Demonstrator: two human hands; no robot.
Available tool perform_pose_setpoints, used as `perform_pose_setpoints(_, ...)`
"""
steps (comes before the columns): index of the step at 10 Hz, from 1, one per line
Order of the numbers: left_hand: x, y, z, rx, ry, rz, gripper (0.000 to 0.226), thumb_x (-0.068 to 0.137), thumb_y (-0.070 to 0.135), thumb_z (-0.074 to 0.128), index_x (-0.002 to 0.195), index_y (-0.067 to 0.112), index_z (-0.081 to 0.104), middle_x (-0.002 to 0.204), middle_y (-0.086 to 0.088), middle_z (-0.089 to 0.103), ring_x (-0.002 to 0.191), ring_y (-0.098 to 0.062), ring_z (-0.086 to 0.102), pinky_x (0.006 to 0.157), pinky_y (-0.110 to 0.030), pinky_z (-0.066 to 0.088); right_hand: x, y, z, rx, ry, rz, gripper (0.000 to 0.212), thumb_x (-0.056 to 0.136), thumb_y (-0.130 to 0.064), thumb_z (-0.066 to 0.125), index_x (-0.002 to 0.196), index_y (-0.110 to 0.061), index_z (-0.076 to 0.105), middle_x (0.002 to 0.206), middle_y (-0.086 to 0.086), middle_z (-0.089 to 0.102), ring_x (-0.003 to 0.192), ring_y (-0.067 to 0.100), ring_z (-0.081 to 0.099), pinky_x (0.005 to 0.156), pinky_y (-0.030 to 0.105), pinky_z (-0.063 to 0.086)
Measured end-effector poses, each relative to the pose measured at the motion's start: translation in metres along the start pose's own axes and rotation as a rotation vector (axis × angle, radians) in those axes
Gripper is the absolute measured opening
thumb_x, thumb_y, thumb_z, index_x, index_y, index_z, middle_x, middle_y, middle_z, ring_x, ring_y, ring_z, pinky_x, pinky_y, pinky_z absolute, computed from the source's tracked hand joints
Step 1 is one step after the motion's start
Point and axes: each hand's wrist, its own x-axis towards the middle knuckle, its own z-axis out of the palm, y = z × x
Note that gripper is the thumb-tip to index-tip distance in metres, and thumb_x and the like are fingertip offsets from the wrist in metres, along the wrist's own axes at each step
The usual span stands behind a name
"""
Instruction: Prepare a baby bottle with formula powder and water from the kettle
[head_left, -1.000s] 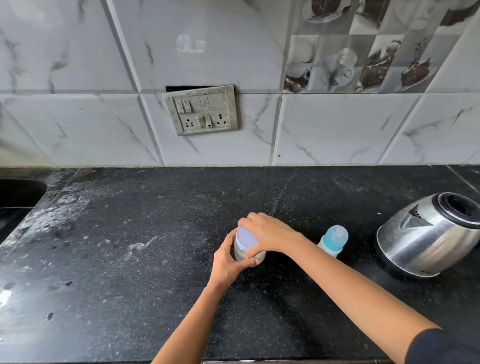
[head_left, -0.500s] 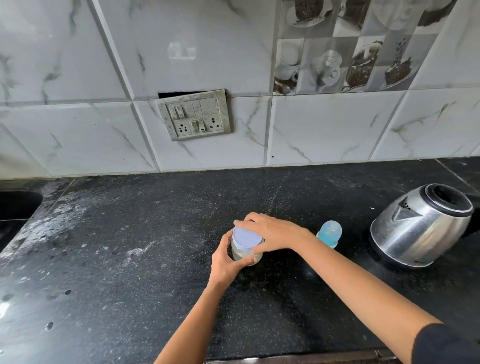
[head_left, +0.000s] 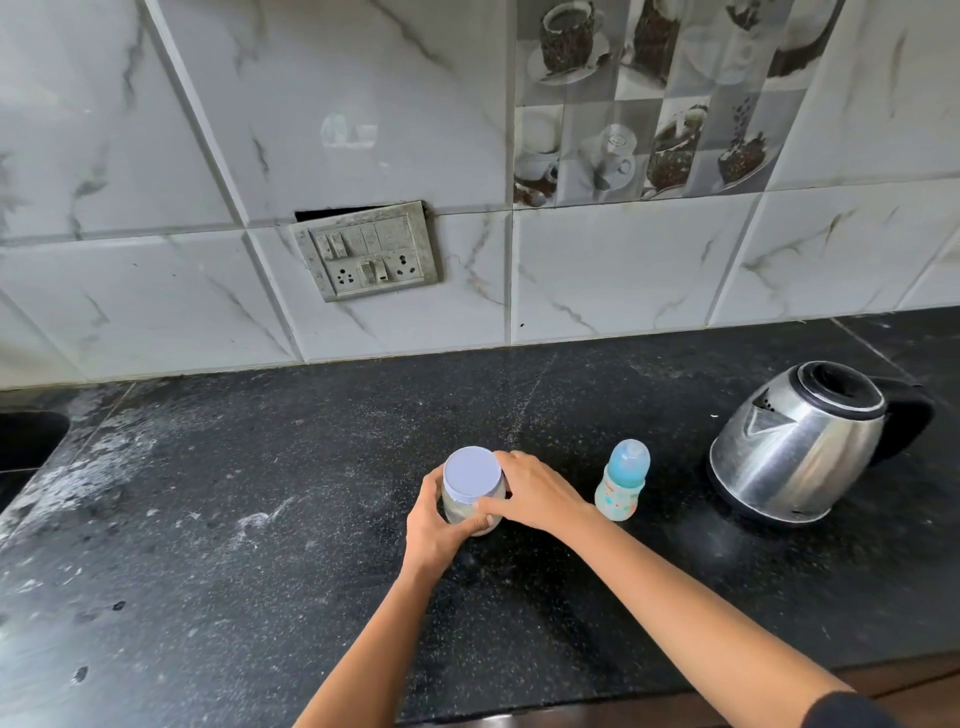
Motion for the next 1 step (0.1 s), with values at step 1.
perform_pose_setpoints(1,-0.0044,0.0124,-0.0011,0.007,-0.027,0.026,0.093,0.042,0.056,0.079,0.124,0.041,0.038,0.116,0.022,0.053,0.106,0.001,0.049,0.077,-0.003,0.038,-0.0095,0.0014,0.0011,0.006,0.079,-0.011,0.083,0.087,-0.051,0.057,0.149,-0.008,0.022,0.143,0.011,0.042,0.132,0.024,0.039,0.100,0.036,0.039)
